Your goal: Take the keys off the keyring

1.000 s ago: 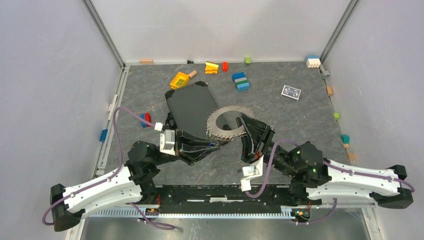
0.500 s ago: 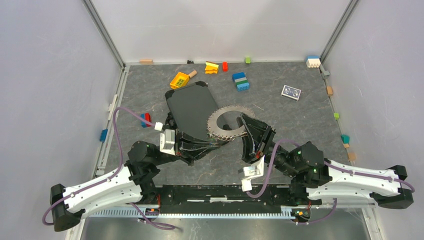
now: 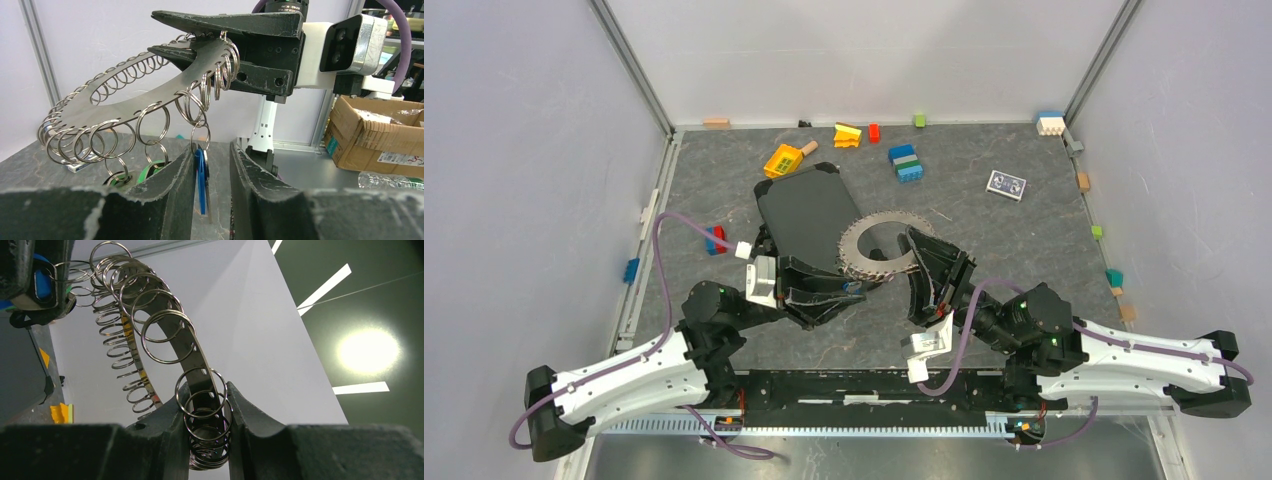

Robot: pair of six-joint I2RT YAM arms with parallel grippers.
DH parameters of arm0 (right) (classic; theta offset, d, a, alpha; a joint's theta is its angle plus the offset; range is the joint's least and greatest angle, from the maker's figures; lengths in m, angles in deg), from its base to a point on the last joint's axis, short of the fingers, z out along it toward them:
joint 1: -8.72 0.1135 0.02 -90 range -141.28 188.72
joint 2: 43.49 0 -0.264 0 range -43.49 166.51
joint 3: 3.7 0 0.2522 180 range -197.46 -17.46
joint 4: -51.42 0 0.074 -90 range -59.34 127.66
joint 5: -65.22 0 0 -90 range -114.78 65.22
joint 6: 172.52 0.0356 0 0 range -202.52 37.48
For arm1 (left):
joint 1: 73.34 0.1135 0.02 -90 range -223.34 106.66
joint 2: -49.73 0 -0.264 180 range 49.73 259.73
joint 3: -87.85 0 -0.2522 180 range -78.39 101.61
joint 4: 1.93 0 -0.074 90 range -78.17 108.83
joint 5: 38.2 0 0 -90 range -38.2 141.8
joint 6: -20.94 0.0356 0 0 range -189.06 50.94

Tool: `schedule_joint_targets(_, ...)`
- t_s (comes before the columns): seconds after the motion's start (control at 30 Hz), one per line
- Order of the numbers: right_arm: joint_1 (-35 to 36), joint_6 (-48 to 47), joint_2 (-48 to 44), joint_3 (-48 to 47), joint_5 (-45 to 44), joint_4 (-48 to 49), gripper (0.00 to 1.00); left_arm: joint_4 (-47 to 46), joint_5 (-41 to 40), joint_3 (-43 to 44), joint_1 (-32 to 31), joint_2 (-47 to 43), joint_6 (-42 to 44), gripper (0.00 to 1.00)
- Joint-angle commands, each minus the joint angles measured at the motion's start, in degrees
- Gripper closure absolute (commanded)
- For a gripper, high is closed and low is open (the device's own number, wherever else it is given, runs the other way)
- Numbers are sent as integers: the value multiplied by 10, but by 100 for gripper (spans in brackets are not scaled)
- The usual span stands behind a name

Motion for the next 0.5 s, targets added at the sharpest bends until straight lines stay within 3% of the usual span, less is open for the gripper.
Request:
schedule_joint_targets(0.0,1,7,-9,-3,1,49,100,-36,-3,9,2,3,-18,63)
schedule_joint_targets(0.07,1,7,-9,-3,1,49,100,-40,-4,10,2,6,-19,65)
schedule_joint_targets(0.3,2,7,-12,-2,1,49,100,-33,-1,18,2,8,-16,93)
schedule_joint_targets(0.47,2,6,-18,1,-1,51,100,-13,-9,22,2,3,-8,98)
